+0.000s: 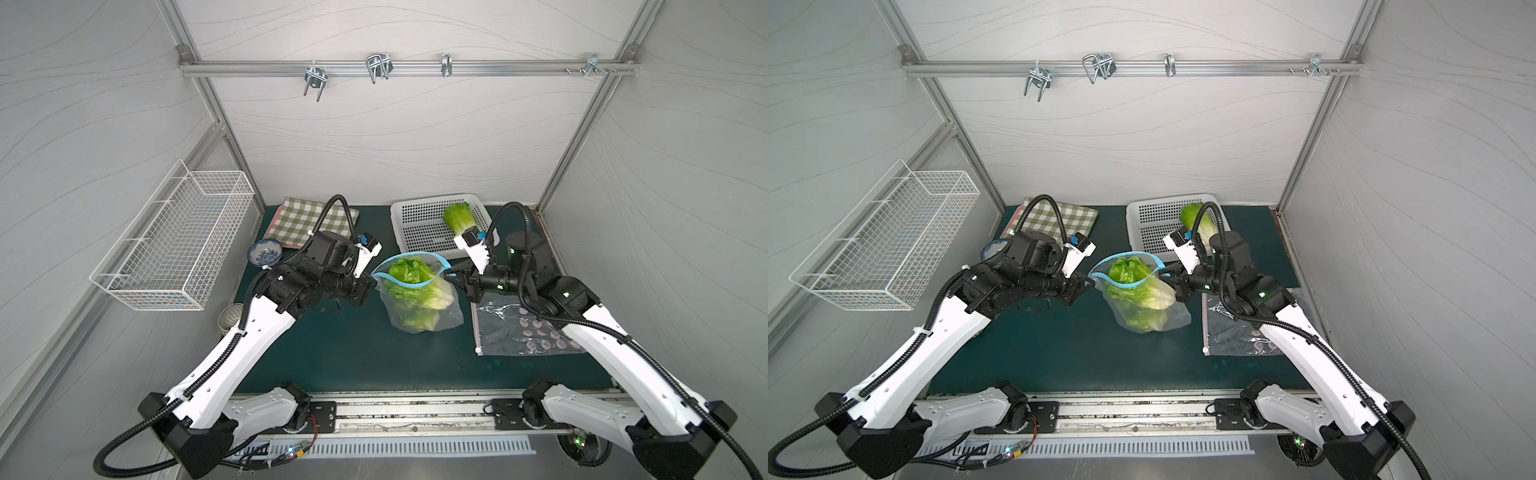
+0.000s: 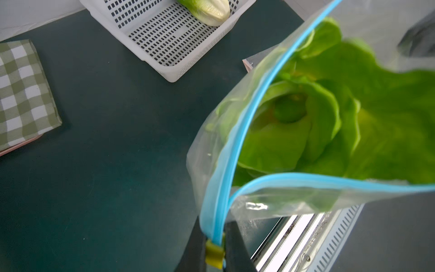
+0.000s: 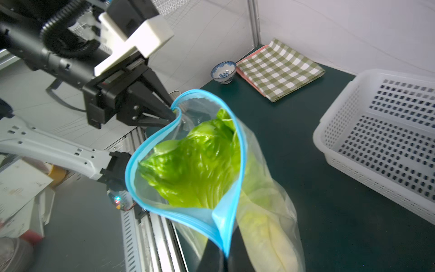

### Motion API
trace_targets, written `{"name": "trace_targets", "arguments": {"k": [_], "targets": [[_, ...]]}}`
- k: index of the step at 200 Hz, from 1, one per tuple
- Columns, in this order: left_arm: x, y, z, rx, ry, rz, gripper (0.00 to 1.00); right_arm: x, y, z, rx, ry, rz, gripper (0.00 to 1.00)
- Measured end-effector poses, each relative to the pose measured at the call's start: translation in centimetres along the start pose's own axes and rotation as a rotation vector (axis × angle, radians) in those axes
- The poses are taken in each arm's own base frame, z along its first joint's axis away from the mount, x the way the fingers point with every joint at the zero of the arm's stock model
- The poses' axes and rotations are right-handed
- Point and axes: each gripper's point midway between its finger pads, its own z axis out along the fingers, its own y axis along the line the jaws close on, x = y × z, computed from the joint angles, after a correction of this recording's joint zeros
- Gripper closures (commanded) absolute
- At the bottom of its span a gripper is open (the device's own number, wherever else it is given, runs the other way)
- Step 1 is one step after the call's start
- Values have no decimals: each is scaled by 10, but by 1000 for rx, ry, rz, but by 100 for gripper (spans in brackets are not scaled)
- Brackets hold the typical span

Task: Put the chinese cabbages into a zipper bag and zip it
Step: Adjust the zipper food storage bag at the center of the board.

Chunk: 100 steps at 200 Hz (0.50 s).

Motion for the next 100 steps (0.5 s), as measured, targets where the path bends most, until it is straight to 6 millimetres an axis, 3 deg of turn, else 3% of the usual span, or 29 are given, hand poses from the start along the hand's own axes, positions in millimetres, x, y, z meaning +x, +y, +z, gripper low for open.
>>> {"name": "trace_targets", "arguments": {"k": [21,36,60,69,76,100], "targets": [[-2,4,-1,-9,-7,-8,100,5,12,4,-74,-10,10,100],[-4,8,-5,-24,-9,-15,100,9,9,1,-68,-20,13,100],[-13,12,-15,-52,-18,-23,100,1,-29,-13,68,-54,78,100],[-22,8,-20,-38,-35,-22,100,-2,-34,-14,82,-45,99,100],[-29,5,-25,-27,-55,-27,100,-5,-31,-12,73,-42,99,100],[-43,1,-43,-22,-123,-41,100,-12,6,-10,-23,-52,35,100]]}}
